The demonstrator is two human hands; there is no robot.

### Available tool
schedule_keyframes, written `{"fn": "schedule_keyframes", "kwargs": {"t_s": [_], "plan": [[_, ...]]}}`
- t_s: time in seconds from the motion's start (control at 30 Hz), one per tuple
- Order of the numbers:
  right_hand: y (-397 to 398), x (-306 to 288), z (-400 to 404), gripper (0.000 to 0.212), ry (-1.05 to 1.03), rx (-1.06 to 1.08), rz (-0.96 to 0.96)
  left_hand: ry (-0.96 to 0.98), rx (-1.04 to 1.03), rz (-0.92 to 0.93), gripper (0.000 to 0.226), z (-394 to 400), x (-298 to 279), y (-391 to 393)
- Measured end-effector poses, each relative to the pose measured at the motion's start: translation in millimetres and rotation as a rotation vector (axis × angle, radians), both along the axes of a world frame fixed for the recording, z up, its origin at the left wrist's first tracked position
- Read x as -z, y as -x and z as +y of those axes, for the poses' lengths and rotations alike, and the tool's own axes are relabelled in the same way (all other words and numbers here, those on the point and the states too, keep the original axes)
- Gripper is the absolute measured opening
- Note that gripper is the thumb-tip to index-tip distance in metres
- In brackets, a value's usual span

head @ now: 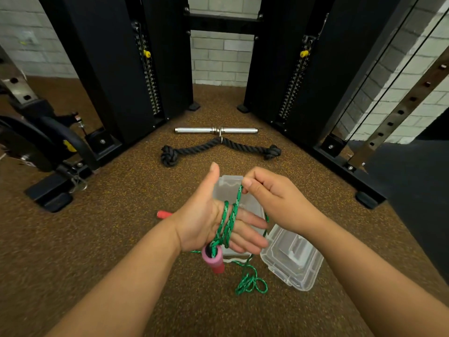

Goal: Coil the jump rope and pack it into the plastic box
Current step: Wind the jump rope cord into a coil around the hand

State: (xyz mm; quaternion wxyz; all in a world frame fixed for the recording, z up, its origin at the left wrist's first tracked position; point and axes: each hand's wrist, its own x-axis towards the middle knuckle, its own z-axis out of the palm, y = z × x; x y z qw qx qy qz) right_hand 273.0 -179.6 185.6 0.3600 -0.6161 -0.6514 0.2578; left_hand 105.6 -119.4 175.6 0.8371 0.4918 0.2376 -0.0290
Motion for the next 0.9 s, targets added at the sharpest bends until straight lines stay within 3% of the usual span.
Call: {"fn": "schedule_keyframes", "kwargs": {"t_s": [0.07,0.13,0.2,0.27,0.37,0.5,0.6,0.8,0.9], "plan": [[-4.1,7.2,1.7,0.022,0.036,0.015,0.011,0.021,0.096,-0.031,0.113,-1.5,-0.4,0.1],[-4.4,15.3,2.5,0.025,0.064,0.015,0.082,0.040,0.119,-0.056,0.084,-3.8,-2.2,0.6],[0.1,23.7,3.3,0.029,0.090,0.012,0.173,0.048,0.080,-0.069,0.054,-6.6,-3.7,1.7],[2.9,33.9,4.0,0.032,0.130,0.004,0.274,0.030,0.002,-0.075,0.041,-7.7,-4.3,3.1],[2.3,42.8,3.6,0.042,0.183,0.005,0.292,-0.009,-0.247,-0.073,0.035,-4.3,-7.9,6.5],[0.5,49.1,-1.8,0.031,0.228,0.050,0.227,0.072,-0.545,-0.183,0.035,9.4,-12.2,17.1],[6.4,51.4,-6.8,0.029,0.252,-0.012,0.068,0.126,-0.705,-0.241,0.033,14.9,-12.6,19.9],[16.2,40.3,-14.5,0.030,0.238,-0.102,-0.102,0.127,-0.850,-0.266,0.035,19.3,-4.5,13.6],[24.5,26.3,-19.1,0.030,0.158,-0.215,-0.234,0.026,-0.836,-0.165,0.042,19.3,-1.0,9.5]]}}
